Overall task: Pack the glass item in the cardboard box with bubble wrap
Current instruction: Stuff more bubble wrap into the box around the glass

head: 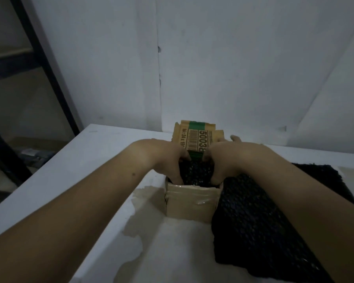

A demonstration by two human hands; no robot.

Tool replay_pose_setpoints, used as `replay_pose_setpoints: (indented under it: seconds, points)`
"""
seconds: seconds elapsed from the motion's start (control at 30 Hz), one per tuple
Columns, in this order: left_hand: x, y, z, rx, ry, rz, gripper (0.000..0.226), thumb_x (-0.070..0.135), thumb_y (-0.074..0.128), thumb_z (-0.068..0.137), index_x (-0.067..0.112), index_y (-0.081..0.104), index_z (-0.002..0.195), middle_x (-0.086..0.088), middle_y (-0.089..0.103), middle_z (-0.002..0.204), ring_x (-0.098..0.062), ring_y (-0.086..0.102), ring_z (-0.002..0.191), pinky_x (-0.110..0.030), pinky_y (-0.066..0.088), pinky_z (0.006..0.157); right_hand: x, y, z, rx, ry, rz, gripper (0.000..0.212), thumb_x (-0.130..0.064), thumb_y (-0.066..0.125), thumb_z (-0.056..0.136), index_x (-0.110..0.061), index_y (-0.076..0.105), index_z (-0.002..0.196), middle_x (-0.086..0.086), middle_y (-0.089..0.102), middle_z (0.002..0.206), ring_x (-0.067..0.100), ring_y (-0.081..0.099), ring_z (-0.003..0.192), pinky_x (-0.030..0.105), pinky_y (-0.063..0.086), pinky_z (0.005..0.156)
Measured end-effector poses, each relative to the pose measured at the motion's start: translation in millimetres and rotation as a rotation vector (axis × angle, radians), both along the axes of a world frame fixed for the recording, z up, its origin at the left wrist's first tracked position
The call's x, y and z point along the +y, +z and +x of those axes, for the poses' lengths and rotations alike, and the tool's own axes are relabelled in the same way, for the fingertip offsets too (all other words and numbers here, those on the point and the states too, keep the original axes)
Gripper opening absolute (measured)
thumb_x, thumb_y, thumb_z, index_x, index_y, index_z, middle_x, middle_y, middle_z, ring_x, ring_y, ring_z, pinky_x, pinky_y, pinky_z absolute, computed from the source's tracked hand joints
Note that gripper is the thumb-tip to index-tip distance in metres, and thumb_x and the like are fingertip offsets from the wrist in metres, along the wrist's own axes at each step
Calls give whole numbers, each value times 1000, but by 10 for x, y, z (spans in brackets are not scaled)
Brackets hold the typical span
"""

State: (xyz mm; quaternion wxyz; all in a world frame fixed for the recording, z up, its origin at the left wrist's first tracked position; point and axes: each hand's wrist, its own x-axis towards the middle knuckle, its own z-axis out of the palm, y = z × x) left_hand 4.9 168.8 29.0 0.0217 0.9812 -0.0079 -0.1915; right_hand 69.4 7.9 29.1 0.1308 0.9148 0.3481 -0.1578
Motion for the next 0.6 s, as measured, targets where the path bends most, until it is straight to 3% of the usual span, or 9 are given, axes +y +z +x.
replay_pose_setpoints:
  seconds: [0.07,0.13,0.2,0.27,0.33,0.4,0.47,0.53,0.6]
  points:
    - [-58,-48,28,16,-17,35,67,55,77,69,39,53,130,12,59,110,-13,50,91,-33,38,80,38,-63,-22,32,-11,-45,77,-49,77,70,-25,49,137,2,53,134,25,38,134,52,6,118]
    - [-138,-139,65,-26,-55,125,41,46,70,78,32,59,116,9,61,100,-17,54,95,-41,32,93,61,-125,-39,35,-28,-46,73,-49,77,71,-23,50,133,3,53,132,26,38,133,50,9,118]
    - [-206,-233,89,-66,-56,181,23,34,61,85,27,61,107,3,63,98,-20,55,98,-47,21,103,92,-191,-56,-36,-13,-30,54,-42,76,74,-21,54,119,5,57,121,27,42,126,50,10,115]
    - [-241,-290,99,-91,-58,224,19,28,57,85,26,61,104,2,63,95,-20,52,92,-48,18,106,112,-242,-89,-110,-8,-51,39,-35,73,76,-21,53,107,5,57,115,28,44,123,51,10,114]
    - [-226,-286,89,-101,-71,218,19,31,58,85,27,61,103,2,62,95,-20,51,93,-46,23,103,113,-248,-107,-107,-12,-91,41,-34,72,77,-21,53,111,8,55,123,31,37,130,55,4,117]
    - [-131,-173,72,-25,-39,77,30,42,66,81,29,62,107,4,64,101,-20,53,99,-38,36,94,86,-165,-111,-30,-21,-90,55,-39,75,77,-20,53,124,11,48,137,36,21,142,59,-6,117]
    - [-14,51,47,63,4,-242,38,45,73,77,33,65,112,11,67,108,-11,59,101,-31,46,91,13,23,-118,35,-20,-11,70,-51,77,72,-23,52,131,7,47,141,32,21,144,59,-5,117]
    - [39,302,-16,-3,29,-495,40,48,71,76,34,66,113,18,67,110,-5,60,105,-24,45,92,-120,244,-132,15,9,142,71,-58,73,72,-30,53,133,1,51,139,27,29,142,55,1,117]
    - [-18,471,-99,-176,17,-508,61,67,63,63,37,64,116,24,63,110,3,57,103,-19,42,89,-332,399,-139,-9,17,325,65,-56,69,78,-35,51,137,-5,48,145,25,17,149,50,2,119]
